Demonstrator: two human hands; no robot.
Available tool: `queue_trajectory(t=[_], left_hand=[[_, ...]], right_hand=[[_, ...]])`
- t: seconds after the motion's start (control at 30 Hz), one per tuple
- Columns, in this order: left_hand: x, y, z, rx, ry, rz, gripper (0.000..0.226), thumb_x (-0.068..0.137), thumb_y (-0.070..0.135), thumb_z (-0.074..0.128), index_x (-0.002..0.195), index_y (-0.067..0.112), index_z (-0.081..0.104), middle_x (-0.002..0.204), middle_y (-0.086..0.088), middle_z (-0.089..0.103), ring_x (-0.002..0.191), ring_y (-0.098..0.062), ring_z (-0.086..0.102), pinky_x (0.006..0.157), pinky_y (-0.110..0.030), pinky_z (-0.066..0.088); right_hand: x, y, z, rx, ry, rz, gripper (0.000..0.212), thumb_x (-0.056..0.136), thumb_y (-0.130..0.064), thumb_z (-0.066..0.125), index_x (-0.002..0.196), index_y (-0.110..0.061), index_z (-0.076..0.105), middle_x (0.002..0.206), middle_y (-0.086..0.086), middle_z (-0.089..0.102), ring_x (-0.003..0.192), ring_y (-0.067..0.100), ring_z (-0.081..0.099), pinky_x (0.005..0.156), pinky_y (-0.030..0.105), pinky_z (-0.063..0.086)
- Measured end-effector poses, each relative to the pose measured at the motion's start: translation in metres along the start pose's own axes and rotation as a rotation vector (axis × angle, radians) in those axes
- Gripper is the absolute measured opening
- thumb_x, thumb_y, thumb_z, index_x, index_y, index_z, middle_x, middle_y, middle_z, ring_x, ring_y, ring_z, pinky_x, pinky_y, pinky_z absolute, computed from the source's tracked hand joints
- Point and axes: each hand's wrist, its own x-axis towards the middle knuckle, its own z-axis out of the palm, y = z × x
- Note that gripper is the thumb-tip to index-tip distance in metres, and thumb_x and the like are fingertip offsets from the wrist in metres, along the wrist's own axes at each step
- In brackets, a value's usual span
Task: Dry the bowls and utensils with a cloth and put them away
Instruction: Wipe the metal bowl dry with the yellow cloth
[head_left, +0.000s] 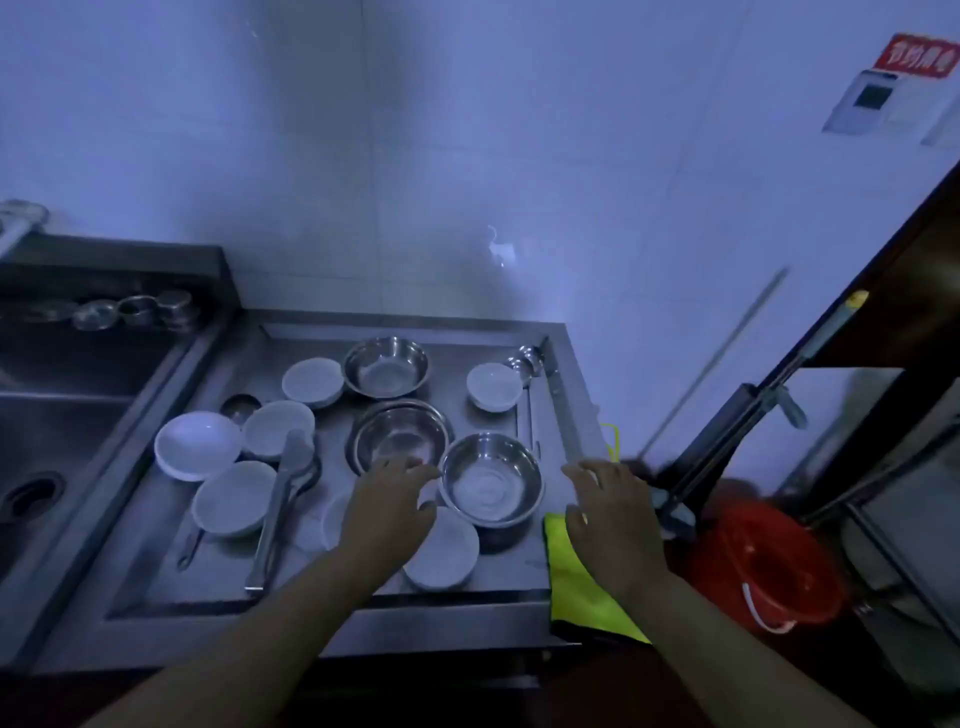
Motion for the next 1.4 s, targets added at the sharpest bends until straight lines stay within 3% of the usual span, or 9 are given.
queue_trajectory(t=[0.27,0.5,0.63,0.77,0.9,1.0,1.13,1.27,1.4], left_hand=[[0.025,0.004,0.081,0.019,-0.238,-0.244,0.044,0.089,0.025,0.055,0.132,0.016,0.051,0.122,-0.008,0.059,0.112,-0.029,0.053,0.092,-0.037,0.041],[0.069,-0.011,0.133,0.079,-0.167,-0.484,0.016,0.082,0.021,0.055,0.069,0.012,0.056,0.071,-0.007,0.063,0.077,-0.033,0.060,0.063,-0.036,0.046],[0.089,-0.012,0.147,0.218,-0.220,-0.618,0.040,0.088,0.044,0.050,0.070,0.010,0.057,0.080,-0.010,0.065,0.090,-0.031,0.056,0.070,-0.034,0.039],[0.099,-0.011,0.155,0.278,-0.266,-0.638,0.039,0.083,0.049,0.055,0.066,0.014,0.057,0.081,-0.009,0.067,0.092,-0.029,0.058,0.071,-0.032,0.037],[0.102,-0.008,0.154,0.196,-0.202,-0.661,0.030,0.082,0.038,0.055,0.070,0.012,0.062,0.079,-0.010,0.068,0.086,-0.031,0.061,0.069,-0.031,0.040],[0.108,0.001,0.148,0.034,-0.138,-0.708,0.022,0.086,0.032,0.051,0.079,0.011,0.056,0.077,-0.006,0.060,0.079,-0.029,0.059,0.067,-0.033,0.043],[0.116,0.007,0.137,-0.082,-0.117,-0.731,0.016,0.090,0.020,0.049,0.080,0.008,0.047,0.081,-0.010,0.059,0.081,-0.031,0.059,0.069,-0.035,0.044],[0.113,0.007,0.109,-0.198,-0.026,-0.813,0.018,0.084,0.014,0.056,0.071,0.008,0.044,0.067,-0.005,0.052,0.074,-0.029,0.055,0.061,-0.030,0.035],[0.105,-0.001,0.062,-0.372,0.149,-0.852,0.018,0.066,0.022,0.060,0.068,0.005,0.054,0.060,-0.009,0.059,0.065,-0.032,0.062,0.058,-0.042,0.050]], right_hand=[[-0.019,0.073,0.065,0.016,-0.304,0.067,0.057,0.044,-0.002,0.083,0.099,-0.015,0.071,0.095,0.009,0.066,0.079,0.031,0.064,0.058,0.040,0.053],[-0.009,0.117,0.125,-0.101,-0.479,-0.004,0.050,0.039,-0.007,0.087,0.085,-0.013,0.070,0.080,0.006,0.064,0.065,0.027,0.061,0.050,0.035,0.048],[-0.007,0.128,0.147,-0.223,-0.476,-0.090,0.032,0.050,-0.014,0.078,0.080,-0.013,0.067,0.078,0.007,0.058,0.065,0.029,0.055,0.061,0.037,0.039],[0.001,0.130,0.146,-0.179,-0.579,-0.049,0.040,0.037,-0.020,0.087,0.068,-0.014,0.063,0.067,0.007,0.053,0.058,0.026,0.052,0.052,0.035,0.040],[0.010,0.140,0.142,0.018,-0.632,-0.085,0.043,0.030,-0.025,0.089,0.056,-0.018,0.056,0.061,0.003,0.050,0.053,0.021,0.053,0.043,0.032,0.042],[0.016,0.143,0.130,0.094,-0.654,-0.113,0.029,0.053,-0.043,0.071,0.067,-0.021,0.058,0.072,0.001,0.053,0.064,0.024,0.059,0.050,0.033,0.043],[0.025,0.140,0.110,0.262,-0.770,0.025,0.020,0.084,-0.038,0.055,0.097,-0.024,0.049,0.099,0.002,0.063,0.096,0.023,0.061,0.064,0.030,0.031],[0.044,0.135,0.092,0.400,-0.821,0.087,0.020,0.076,-0.036,0.059,0.080,-0.032,0.040,0.079,-0.005,0.053,0.092,0.020,0.060,0.063,0.031,0.032],[0.078,0.112,0.069,0.551,-0.754,0.162,0.025,0.070,-0.026,0.065,0.066,-0.030,0.040,0.063,-0.004,0.050,0.077,0.019,0.058,0.062,0.033,0.039]])
